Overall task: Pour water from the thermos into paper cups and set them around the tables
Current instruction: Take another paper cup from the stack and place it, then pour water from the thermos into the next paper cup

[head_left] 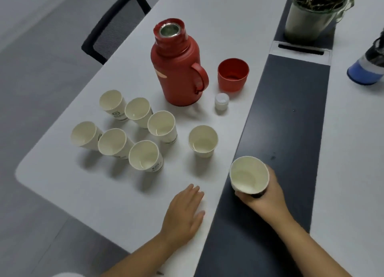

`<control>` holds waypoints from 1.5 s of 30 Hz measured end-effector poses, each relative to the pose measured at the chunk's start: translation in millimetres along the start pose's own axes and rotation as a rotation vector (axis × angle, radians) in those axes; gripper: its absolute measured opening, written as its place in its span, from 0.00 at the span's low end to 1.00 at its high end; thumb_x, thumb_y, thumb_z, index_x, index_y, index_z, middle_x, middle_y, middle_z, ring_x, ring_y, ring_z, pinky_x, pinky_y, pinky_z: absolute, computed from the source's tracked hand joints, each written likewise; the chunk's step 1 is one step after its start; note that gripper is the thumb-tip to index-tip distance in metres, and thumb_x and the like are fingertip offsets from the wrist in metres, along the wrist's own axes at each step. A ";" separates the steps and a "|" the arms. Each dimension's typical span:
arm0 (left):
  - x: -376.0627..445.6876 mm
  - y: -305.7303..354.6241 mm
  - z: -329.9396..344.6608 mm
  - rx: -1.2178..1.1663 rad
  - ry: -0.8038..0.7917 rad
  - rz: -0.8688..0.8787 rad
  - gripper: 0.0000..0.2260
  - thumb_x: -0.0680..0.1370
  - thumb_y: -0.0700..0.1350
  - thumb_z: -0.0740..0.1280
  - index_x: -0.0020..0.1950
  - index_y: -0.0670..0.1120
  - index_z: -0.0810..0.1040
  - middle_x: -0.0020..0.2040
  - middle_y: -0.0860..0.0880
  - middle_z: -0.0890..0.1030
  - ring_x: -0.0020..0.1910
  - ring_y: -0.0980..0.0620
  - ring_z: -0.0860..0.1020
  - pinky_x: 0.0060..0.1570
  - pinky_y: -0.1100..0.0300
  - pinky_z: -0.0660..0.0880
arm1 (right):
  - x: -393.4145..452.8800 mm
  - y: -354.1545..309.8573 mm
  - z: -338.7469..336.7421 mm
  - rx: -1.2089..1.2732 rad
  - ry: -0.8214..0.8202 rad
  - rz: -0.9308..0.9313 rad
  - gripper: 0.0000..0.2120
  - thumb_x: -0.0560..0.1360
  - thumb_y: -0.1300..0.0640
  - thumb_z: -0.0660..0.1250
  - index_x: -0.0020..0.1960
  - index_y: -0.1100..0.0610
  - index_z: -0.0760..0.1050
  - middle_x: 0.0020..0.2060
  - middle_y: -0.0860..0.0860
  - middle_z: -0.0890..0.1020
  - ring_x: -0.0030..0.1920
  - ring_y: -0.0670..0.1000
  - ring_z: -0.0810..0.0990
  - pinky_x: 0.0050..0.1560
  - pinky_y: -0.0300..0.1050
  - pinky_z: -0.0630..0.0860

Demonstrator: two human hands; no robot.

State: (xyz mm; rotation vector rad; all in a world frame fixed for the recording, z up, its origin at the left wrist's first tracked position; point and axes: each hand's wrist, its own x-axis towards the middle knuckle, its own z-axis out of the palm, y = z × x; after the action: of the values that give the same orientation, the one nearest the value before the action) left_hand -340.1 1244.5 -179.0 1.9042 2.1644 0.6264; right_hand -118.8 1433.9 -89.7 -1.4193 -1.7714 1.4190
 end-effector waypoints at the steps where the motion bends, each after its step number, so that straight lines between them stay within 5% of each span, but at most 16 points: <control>1: -16.7 -16.5 -7.6 0.017 0.020 -0.031 0.22 0.87 0.52 0.64 0.79 0.45 0.76 0.81 0.46 0.73 0.82 0.43 0.69 0.76 0.43 0.71 | -8.5 -5.7 19.5 0.011 -0.028 -0.012 0.46 0.63 0.54 0.89 0.73 0.37 0.69 0.66 0.36 0.78 0.66 0.45 0.79 0.65 0.53 0.77; 8: -66.6 -109.8 -60.4 0.147 0.031 -0.211 0.27 0.90 0.59 0.51 0.75 0.44 0.78 0.80 0.40 0.73 0.81 0.38 0.68 0.79 0.41 0.57 | -16.4 -35.9 122.7 0.077 -0.007 -0.002 0.40 0.62 0.51 0.86 0.67 0.36 0.71 0.61 0.35 0.81 0.61 0.42 0.81 0.60 0.52 0.80; 13: -67.1 -126.9 -62.9 0.182 0.026 -0.156 0.24 0.89 0.56 0.53 0.77 0.44 0.77 0.80 0.42 0.73 0.81 0.39 0.69 0.84 0.48 0.46 | -9.7 -37.6 141.5 0.072 0.087 0.014 0.41 0.63 0.49 0.86 0.70 0.36 0.70 0.63 0.37 0.81 0.63 0.47 0.81 0.60 0.52 0.79; 20: -67.7 -126.4 -55.0 0.157 0.055 -0.087 0.23 0.84 0.54 0.63 0.76 0.45 0.78 0.82 0.43 0.71 0.82 0.41 0.67 0.84 0.46 0.48 | -18.3 -14.7 137.9 0.041 0.082 0.048 0.47 0.65 0.59 0.86 0.77 0.41 0.66 0.71 0.39 0.77 0.71 0.46 0.77 0.71 0.53 0.74; 23: -64.2 -123.5 -65.2 0.000 0.150 0.005 0.20 0.84 0.52 0.66 0.74 0.44 0.79 0.82 0.44 0.72 0.83 0.43 0.67 0.81 0.44 0.61 | -38.3 -1.9 117.5 0.031 0.085 0.060 0.49 0.71 0.67 0.82 0.79 0.38 0.62 0.76 0.39 0.73 0.75 0.42 0.74 0.77 0.54 0.71; 27: -25.4 -110.0 -101.6 -0.188 0.306 0.136 0.19 0.82 0.46 0.70 0.72 0.42 0.79 0.78 0.43 0.76 0.80 0.44 0.71 0.74 0.47 0.73 | -52.7 -15.3 74.2 -0.036 0.252 0.008 0.35 0.78 0.66 0.76 0.74 0.36 0.69 0.72 0.38 0.77 0.72 0.43 0.78 0.74 0.56 0.75; 32: 91.6 -94.9 -153.5 -0.299 0.434 0.244 0.19 0.81 0.45 0.70 0.71 0.41 0.79 0.75 0.41 0.77 0.76 0.44 0.74 0.77 0.53 0.69 | 11.3 -68.8 39.0 -0.210 0.344 -0.167 0.20 0.82 0.60 0.72 0.72 0.46 0.77 0.69 0.43 0.79 0.68 0.48 0.80 0.68 0.57 0.80; 39: 264.1 -107.8 -184.2 -0.408 0.238 -0.064 0.30 0.77 0.54 0.77 0.77 0.50 0.72 0.74 0.50 0.75 0.74 0.46 0.74 0.71 0.49 0.73 | 155.1 -152.3 58.6 -0.221 0.254 -0.283 0.20 0.82 0.56 0.72 0.73 0.49 0.76 0.67 0.42 0.79 0.66 0.43 0.79 0.68 0.46 0.77; 43: 327.4 -140.0 -182.8 -0.481 0.083 -0.298 0.56 0.69 0.65 0.81 0.88 0.51 0.54 0.86 0.49 0.61 0.84 0.47 0.62 0.79 0.47 0.67 | 227.7 -155.6 83.0 -0.268 0.160 -0.178 0.28 0.77 0.52 0.76 0.75 0.47 0.73 0.64 0.42 0.80 0.61 0.44 0.81 0.59 0.46 0.79; 45: 340.2 -158.9 -172.7 -0.514 -0.004 -0.340 0.62 0.66 0.67 0.82 0.89 0.50 0.48 0.88 0.50 0.56 0.87 0.48 0.57 0.82 0.47 0.64 | 248.9 -149.0 97.9 -0.243 0.138 -0.103 0.23 0.74 0.55 0.77 0.68 0.46 0.76 0.54 0.45 0.83 0.52 0.49 0.83 0.53 0.46 0.79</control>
State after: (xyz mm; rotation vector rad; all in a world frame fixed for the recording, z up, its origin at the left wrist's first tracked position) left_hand -606.9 1531.9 -48.7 1.2432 2.0001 0.9838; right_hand -353.5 1626.3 -49.4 -1.4822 -1.9470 1.0548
